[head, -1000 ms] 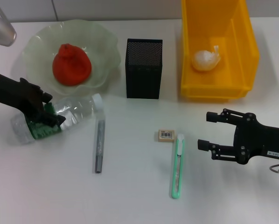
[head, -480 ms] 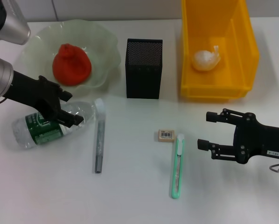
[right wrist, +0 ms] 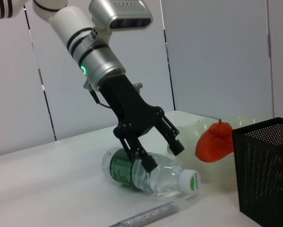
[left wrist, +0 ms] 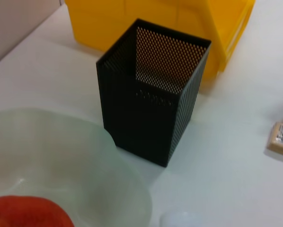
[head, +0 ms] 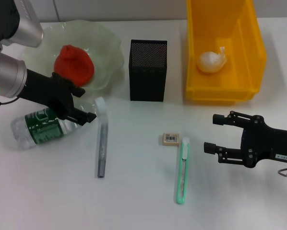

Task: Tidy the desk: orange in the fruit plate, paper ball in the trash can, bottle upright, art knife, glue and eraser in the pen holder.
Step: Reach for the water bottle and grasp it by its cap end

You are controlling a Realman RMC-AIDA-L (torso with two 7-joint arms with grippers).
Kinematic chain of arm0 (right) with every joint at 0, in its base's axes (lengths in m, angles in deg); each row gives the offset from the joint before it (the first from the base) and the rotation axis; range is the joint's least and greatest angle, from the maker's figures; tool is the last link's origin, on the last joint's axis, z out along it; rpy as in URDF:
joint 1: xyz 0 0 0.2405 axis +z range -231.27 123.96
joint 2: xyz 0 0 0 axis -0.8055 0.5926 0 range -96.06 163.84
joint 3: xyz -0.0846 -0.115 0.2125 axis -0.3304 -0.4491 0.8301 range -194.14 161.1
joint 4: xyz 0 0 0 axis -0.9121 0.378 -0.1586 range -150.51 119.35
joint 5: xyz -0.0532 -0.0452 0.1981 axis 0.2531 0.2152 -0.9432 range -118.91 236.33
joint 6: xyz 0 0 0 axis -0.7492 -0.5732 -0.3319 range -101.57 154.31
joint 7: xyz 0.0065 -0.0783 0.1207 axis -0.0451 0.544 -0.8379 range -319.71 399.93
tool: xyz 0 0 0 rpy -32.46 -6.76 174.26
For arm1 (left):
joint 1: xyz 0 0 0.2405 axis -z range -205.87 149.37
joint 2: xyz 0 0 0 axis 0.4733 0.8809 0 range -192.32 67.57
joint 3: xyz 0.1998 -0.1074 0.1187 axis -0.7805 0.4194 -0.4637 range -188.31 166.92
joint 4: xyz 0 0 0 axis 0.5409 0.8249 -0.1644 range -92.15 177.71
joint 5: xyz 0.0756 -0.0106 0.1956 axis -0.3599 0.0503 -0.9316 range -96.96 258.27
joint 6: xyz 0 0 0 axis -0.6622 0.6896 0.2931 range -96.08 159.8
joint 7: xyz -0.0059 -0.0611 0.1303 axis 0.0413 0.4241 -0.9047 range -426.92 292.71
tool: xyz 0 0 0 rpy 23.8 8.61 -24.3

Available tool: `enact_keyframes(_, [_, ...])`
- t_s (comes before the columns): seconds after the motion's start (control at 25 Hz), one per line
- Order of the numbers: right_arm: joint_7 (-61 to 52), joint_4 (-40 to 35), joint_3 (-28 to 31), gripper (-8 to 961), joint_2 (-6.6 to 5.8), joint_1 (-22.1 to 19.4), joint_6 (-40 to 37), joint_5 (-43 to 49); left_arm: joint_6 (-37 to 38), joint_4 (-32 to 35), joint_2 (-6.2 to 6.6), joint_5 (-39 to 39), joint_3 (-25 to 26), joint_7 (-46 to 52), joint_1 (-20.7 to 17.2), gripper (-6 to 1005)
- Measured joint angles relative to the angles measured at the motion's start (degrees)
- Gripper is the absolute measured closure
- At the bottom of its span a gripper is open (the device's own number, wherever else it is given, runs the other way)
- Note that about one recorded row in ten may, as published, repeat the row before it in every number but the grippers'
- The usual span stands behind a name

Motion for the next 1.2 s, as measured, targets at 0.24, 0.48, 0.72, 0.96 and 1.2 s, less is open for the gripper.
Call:
enact_keyframes(0.24, [-0.12, 0.00, 0.00, 164, -0.12, -0.03, -0.04, -0.05, 0.39, 0.46, 0.10, 0.03, -0.23, -0.03, -0.82, 201])
enact_keyframes(0.48, [-0.29, 0.00, 0.00, 163, -0.30, -0.04, -0.10, -0.19, 1.49, 0.83, 0.13, 0.24, -0.08, -0.04, -0.89, 201])
enact_keyframes(0.72, [-0.52, 0.00, 0.00, 163, -0.45, 0.02, -0.18, -0.27, 1.64, 1.00, 0.04, 1.54, -0.26, -0.77, -0.89, 201])
enact_keyframes(0.96, [-0.60, 0.00, 0.00, 164, -0.53, 0.06, -0.39, -0.27, -2.75, -1.74, -0.21, 2.09, -2.93, -1.98, -0.70, 202])
enact_keyframes(1.2, [-0.74, 0.01, 0.00, 163, -0.62, 0.00, -0.80, -0.27, -3.51, -2.08, -0.22, 2.16, -4.09, -2.01, -0.94, 202])
